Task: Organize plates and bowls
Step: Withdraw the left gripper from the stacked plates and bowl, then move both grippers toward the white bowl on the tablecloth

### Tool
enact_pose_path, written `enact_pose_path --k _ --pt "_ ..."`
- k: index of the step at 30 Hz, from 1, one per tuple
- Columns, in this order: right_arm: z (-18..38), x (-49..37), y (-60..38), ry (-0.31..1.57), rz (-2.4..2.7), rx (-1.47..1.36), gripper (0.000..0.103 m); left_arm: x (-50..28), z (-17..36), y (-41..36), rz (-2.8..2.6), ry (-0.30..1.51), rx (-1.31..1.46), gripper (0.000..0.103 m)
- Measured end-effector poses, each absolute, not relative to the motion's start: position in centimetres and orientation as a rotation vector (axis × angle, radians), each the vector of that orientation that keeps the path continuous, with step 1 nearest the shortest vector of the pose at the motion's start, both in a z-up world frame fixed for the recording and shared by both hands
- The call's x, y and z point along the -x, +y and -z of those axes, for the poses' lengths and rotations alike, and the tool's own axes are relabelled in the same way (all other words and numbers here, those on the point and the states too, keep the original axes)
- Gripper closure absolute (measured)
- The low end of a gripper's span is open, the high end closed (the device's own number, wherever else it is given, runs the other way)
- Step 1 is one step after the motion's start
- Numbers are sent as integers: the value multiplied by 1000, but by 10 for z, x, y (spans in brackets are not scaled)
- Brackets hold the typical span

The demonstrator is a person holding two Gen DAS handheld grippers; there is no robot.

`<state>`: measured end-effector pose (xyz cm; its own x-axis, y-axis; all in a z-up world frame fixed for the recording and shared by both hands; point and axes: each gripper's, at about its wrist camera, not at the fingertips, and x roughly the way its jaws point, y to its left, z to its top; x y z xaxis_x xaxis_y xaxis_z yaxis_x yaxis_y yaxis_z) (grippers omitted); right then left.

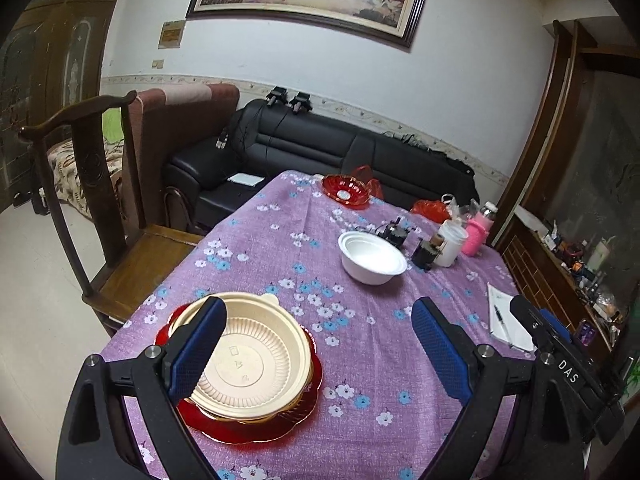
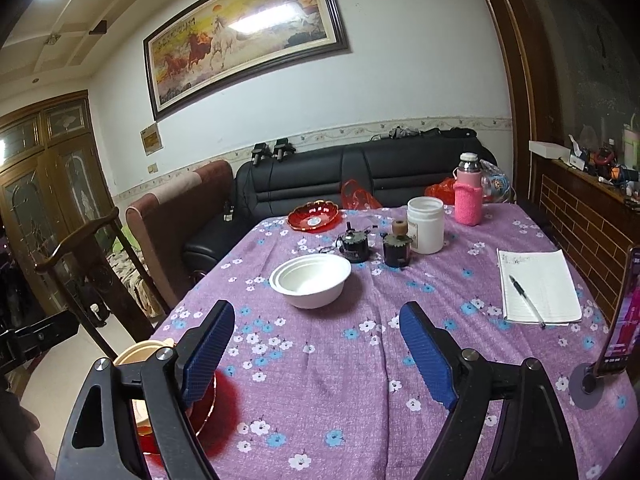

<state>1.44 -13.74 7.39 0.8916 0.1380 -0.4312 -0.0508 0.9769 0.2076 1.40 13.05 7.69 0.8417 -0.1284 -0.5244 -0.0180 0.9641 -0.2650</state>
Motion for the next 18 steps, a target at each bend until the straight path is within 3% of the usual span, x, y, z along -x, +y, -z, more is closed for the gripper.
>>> enact_pose_path --k 18 --pt "-137 -42 -134 346 -88 -157 11 -54 -137 140 61 551 218 9"
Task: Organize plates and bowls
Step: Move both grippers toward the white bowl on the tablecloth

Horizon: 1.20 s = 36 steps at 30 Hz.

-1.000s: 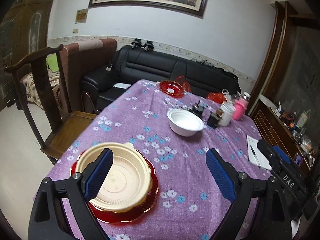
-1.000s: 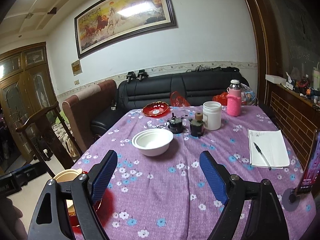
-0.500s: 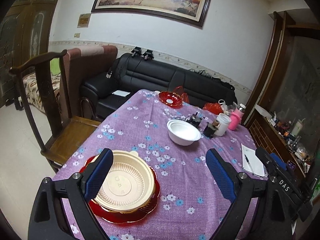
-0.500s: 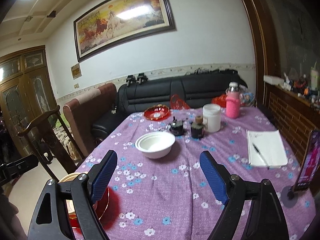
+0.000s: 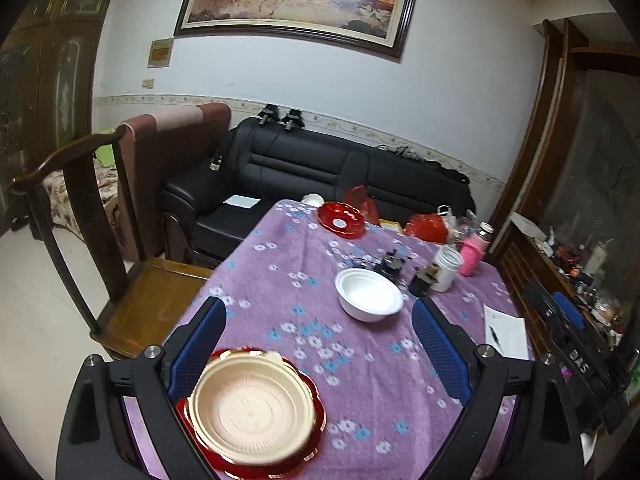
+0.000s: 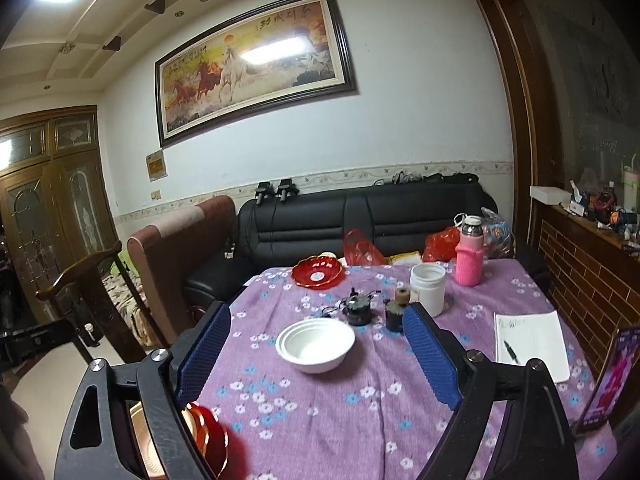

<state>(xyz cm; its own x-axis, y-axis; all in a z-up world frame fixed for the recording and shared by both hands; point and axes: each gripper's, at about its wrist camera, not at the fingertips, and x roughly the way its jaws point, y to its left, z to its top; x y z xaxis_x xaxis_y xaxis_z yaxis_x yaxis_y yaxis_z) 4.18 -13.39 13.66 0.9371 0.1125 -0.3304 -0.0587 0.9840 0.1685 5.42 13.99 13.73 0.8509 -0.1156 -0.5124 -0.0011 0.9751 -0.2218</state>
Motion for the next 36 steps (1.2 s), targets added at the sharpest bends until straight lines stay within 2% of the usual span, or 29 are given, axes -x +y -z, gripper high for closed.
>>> enact_pose_path --k 7,24,30,36 --pt "-107 -82 -152 425 -71 -177 11 -112 -118 137 51 637 246 9" --pt "41 -214 -208 761 -116 -512 11 -284 0 78 57 977 314 9" --pt "66 -256 -207 817 -156 -598 11 -332 36 59 33 1055 332 9" --pt "86 -293 -200 888 -166 -666 20 -373 62 48 8 1122 351 9"
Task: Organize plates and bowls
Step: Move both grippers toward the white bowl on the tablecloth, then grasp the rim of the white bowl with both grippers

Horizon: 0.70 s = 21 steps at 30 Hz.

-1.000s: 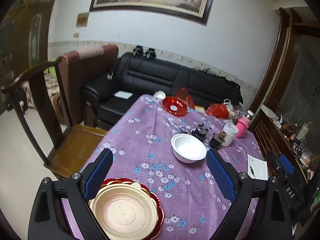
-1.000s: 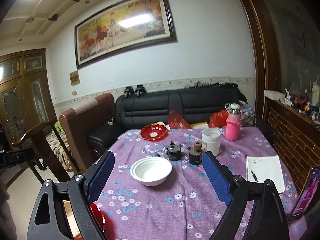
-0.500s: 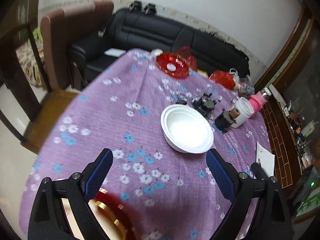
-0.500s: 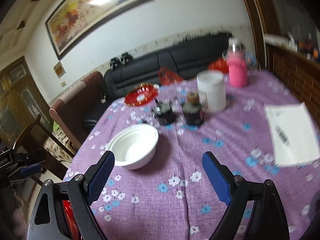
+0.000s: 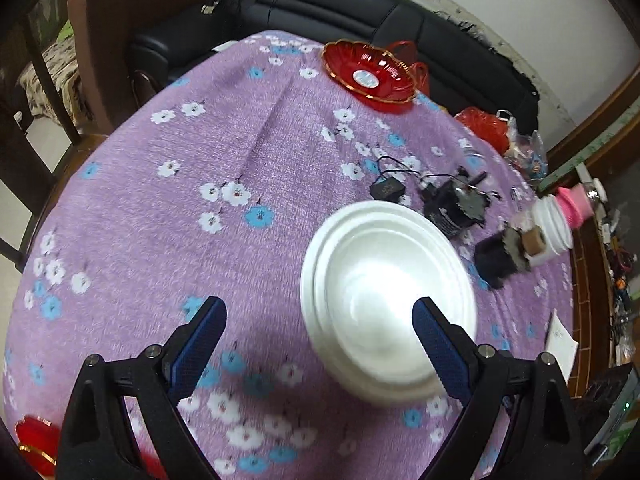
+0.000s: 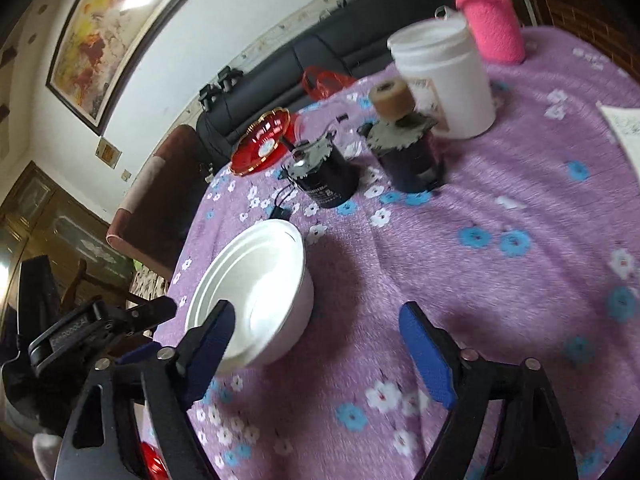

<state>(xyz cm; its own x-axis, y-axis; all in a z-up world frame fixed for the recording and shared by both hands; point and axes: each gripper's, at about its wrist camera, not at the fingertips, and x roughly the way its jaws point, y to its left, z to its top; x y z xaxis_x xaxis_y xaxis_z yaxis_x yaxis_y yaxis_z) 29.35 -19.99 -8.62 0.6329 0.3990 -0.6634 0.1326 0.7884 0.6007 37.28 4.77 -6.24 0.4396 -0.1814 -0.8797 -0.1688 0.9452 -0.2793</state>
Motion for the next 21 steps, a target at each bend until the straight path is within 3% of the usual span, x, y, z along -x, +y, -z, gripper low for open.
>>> enact_pose_path --k 5,9,10,13,14,18,21 --pt "98 -310 -192 928 -181 -667 31 -392 78 46 -18 1160 351 9" --pt "107 -317 -187 952 -208 -685 48 -399 89 42 -14 1189 329 11" --pt "109 -318 -186 957 -212 -692 52 -399 91 41 -13 1196 323 19" --pt "114 -321 -186 963 -232 -720 62 -401 97 38 26 1246 319 66" --pt "113 -321 -187 960 -234 -722 64 -401 98 37 34 1261 325 73" --pt "112 -317 -188 969 -264 -746 84 -393 94 33 48 1258 324 76" --pt "109 -308 -188 968 -277 -749 85 -382 89 26 79 1261 323 77"
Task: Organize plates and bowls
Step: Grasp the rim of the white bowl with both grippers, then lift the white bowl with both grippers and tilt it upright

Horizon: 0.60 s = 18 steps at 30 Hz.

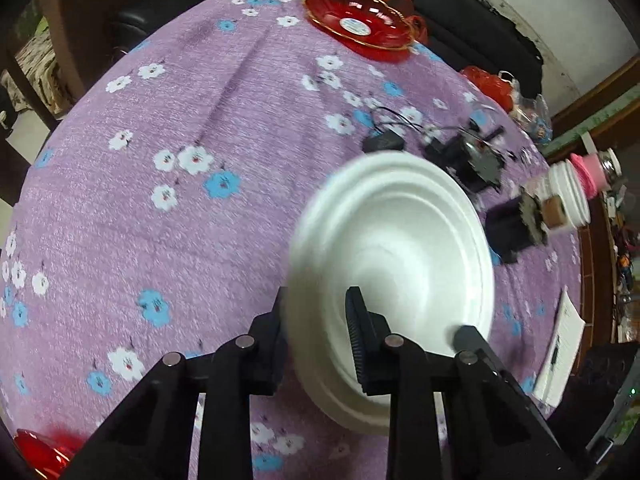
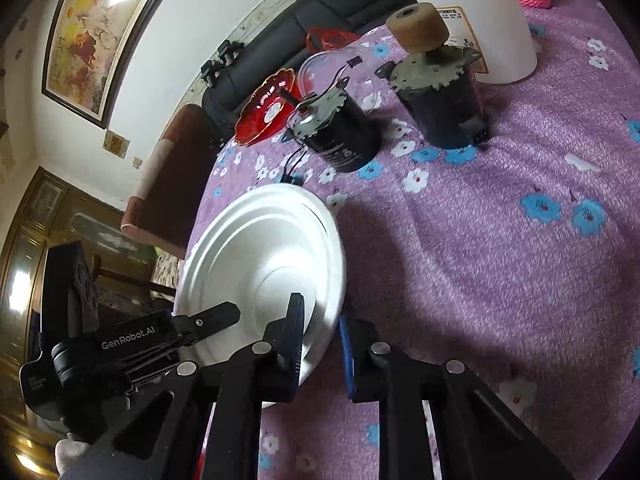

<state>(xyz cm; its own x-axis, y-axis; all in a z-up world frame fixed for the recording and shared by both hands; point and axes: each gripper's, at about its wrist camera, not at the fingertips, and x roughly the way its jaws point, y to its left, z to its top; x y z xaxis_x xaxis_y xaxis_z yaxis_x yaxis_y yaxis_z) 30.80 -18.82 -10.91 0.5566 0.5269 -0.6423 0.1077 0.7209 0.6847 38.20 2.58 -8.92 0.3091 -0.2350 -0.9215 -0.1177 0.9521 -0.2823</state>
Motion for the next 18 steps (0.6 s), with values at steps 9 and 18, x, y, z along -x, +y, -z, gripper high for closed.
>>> enact_pose_path --k 9,18 --pt "98 -276 -196 969 -273 -762 86 -344 80 15 94 1287 285 77" --pt "91 -228 -224 1001 -375 -959 85 -307 89 18 159 1394 378 77"
